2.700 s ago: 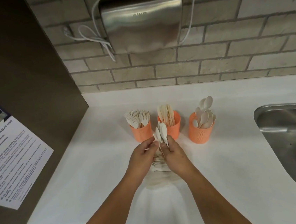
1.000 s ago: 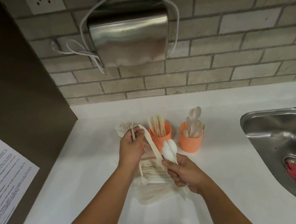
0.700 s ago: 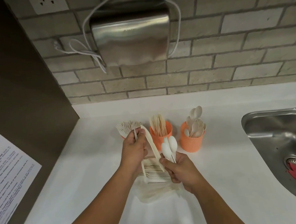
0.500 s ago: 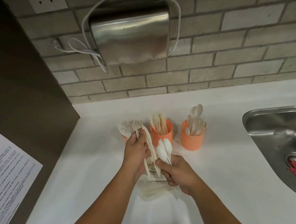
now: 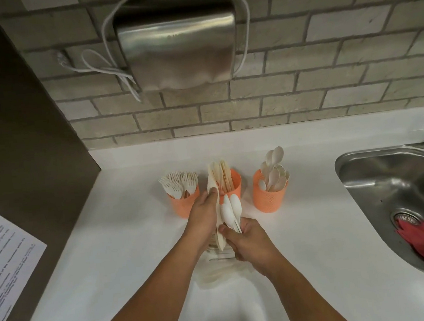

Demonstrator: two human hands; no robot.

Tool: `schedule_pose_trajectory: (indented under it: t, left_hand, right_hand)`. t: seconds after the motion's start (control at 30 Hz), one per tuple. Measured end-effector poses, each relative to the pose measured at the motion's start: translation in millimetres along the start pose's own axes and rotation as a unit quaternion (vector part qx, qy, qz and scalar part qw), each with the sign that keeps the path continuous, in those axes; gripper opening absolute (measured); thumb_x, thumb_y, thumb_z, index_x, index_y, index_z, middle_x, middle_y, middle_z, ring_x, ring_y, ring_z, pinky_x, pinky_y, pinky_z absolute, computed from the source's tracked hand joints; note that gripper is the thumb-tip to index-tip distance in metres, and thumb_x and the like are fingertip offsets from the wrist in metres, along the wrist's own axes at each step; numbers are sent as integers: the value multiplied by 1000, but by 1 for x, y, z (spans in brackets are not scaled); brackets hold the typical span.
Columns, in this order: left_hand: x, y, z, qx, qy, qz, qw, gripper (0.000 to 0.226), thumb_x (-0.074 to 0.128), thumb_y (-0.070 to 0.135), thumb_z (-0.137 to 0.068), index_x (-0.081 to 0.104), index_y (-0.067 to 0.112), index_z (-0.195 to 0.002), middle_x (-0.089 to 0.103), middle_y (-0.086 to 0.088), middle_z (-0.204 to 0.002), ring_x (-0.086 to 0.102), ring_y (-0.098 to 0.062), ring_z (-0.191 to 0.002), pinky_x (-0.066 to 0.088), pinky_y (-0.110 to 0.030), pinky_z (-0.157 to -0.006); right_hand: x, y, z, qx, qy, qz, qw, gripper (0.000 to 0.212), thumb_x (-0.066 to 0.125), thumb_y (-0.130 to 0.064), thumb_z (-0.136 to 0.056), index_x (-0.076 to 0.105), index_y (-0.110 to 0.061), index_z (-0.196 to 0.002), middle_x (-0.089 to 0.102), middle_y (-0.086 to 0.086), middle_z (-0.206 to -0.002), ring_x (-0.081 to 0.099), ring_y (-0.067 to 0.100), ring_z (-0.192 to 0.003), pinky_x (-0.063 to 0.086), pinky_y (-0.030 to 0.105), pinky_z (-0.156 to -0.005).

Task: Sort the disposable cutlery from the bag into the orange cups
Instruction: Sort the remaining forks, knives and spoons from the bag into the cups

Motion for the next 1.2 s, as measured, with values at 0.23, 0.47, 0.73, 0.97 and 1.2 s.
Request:
schedule_pose_trajectory:
  t: [0.23, 0.47, 0.73, 0.97, 1.2]
  left_hand:
    - [9, 24, -21, 30, -55, -102, 993, 28, 44, 34, -111, 68, 21, -119, 71, 5, -112, 65, -12, -103, 48, -29, -92]
    - [5, 56, -41, 102, -92, -186, 973, 26, 60, 39, -99, 74, 19, -90, 70, -4, -74, 61, -18, -68, 50, -41, -76]
    - [-1, 94, -58, 130, -64, -206, 968, 19, 69, 29, -99, 78, 12, -99, 81, -7, -91, 79, -26, -81, 63, -44, -87]
    - [-1, 130, -71, 208, -25, -285, 935, 19, 67, 32, -100, 72, 14, -106, 76, -2, -99, 77, -21, -82, 62, -46, -88]
    - [7, 140, -79, 286, 9, -322, 902, 24, 65, 33, -101, 65, 11, -93, 69, -12, -82, 66, -30, -75, 55, -44, -74]
  right_hand:
    - [-14, -16, -8, -39, 43, 69, 996, 23, 65, -26, -98, 57, -15, -79, 42, -6, -55, 36, 11, -46, 34, 27, -47]
    - [-29, -29, -13, -36, 43, 4, 998, 23, 67, -24, -99, 57, -16, -79, 37, -1, -57, 30, 10, -44, 29, 24, -44]
    - [-53, -39, -17, -42, 86, 2, 995, 25, 68, -30, -98, 54, -21, -79, 36, -4, -57, 29, 11, -46, 28, 25, -45]
    - [-77, -51, -15, -51, 109, 19, 993, 26, 68, -34, -97, 57, -17, -81, 38, 5, -64, 32, 13, -48, 29, 27, -47]
    - [-83, -52, -14, -49, 120, 64, 990, 22, 65, -34, -98, 59, -25, -80, 44, -1, -58, 39, 10, -46, 36, 27, -47]
Point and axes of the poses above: each hand's wrist, its own z-axis away from the middle knuckle, its own x-axis out of the palm, y = z × x, the point moved 7 cm from there along -z, towards the middle knuckle
